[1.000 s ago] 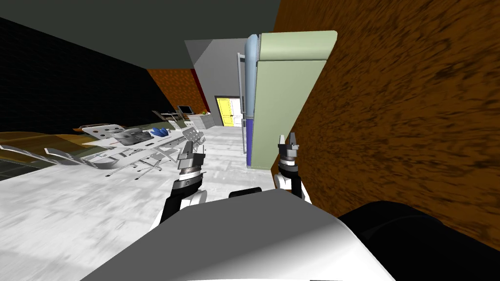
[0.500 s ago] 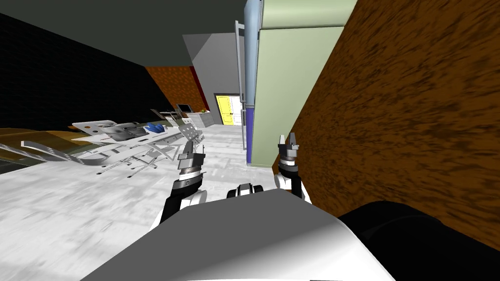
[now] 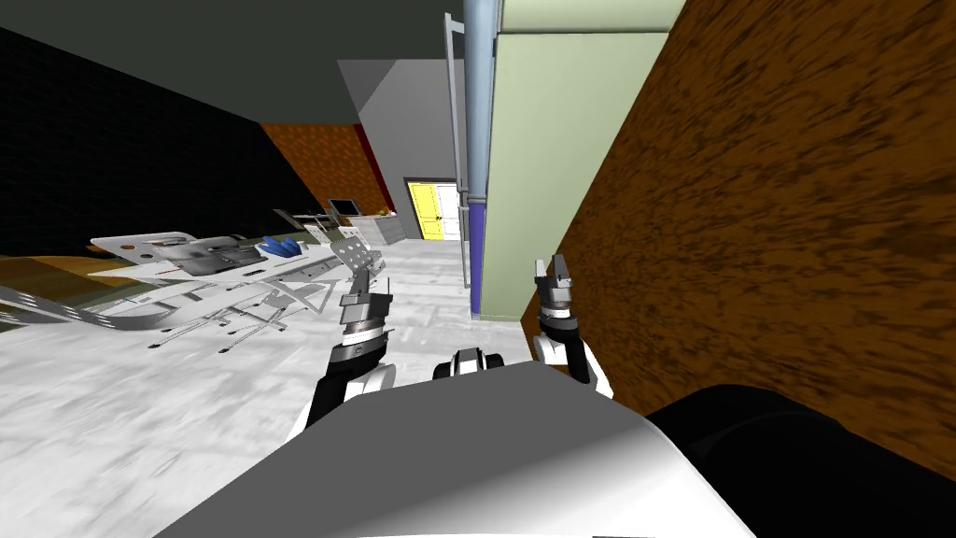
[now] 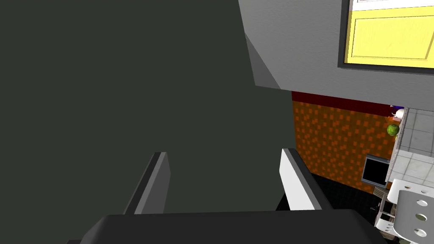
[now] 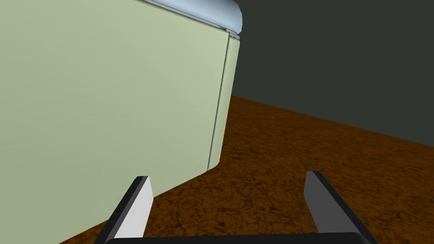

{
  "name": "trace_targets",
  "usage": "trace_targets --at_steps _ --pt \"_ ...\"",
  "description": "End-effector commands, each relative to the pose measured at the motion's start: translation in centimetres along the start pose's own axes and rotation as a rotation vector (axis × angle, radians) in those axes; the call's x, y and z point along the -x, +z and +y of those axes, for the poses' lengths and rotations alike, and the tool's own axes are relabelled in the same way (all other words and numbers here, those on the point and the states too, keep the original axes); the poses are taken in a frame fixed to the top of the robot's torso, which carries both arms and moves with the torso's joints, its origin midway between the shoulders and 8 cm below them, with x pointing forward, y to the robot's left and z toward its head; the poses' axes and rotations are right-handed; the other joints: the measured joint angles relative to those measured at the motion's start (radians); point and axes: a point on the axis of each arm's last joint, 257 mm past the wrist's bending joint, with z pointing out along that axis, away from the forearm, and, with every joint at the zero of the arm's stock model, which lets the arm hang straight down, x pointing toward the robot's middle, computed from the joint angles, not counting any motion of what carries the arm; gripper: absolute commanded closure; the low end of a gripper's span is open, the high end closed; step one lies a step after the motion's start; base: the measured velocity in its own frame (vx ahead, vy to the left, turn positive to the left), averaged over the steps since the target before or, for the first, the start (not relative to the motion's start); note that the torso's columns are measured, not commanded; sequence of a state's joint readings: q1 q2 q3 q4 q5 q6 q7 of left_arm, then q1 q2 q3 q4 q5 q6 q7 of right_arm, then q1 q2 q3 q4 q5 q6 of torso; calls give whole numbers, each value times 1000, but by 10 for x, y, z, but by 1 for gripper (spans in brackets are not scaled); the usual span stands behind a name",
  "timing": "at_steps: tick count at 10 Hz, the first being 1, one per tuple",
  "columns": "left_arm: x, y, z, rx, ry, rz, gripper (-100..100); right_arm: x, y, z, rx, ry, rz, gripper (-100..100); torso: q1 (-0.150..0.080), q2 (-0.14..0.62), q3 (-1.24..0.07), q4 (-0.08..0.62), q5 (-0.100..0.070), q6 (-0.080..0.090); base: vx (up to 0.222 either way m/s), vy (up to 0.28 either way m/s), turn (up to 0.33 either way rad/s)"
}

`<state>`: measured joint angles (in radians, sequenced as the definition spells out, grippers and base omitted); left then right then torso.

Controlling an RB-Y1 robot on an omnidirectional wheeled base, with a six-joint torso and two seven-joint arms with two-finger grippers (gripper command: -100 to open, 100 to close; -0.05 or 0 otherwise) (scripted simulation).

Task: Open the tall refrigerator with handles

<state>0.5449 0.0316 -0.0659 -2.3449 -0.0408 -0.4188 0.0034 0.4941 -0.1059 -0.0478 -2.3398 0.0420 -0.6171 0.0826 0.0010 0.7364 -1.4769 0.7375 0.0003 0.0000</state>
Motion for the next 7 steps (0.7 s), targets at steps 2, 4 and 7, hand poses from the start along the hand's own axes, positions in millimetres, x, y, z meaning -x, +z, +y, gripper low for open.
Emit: trace_targets --at_steps 2,4,7 --pt "0 0 0 0 0 0 0 9 -2 1 5 -187 90 -100 -1 1 0 0 0 0 144 62 -119" --pt "0 0 0 0 0 0 0 15 -3 3 13 -311 141 -100 2 0 0 0 0 0 189 125 -147" --pt "0 0 0 0 0 0 0 23 -4 6 25 -451 192 -100 -1 3 2 1 0 0 160 105 -110"
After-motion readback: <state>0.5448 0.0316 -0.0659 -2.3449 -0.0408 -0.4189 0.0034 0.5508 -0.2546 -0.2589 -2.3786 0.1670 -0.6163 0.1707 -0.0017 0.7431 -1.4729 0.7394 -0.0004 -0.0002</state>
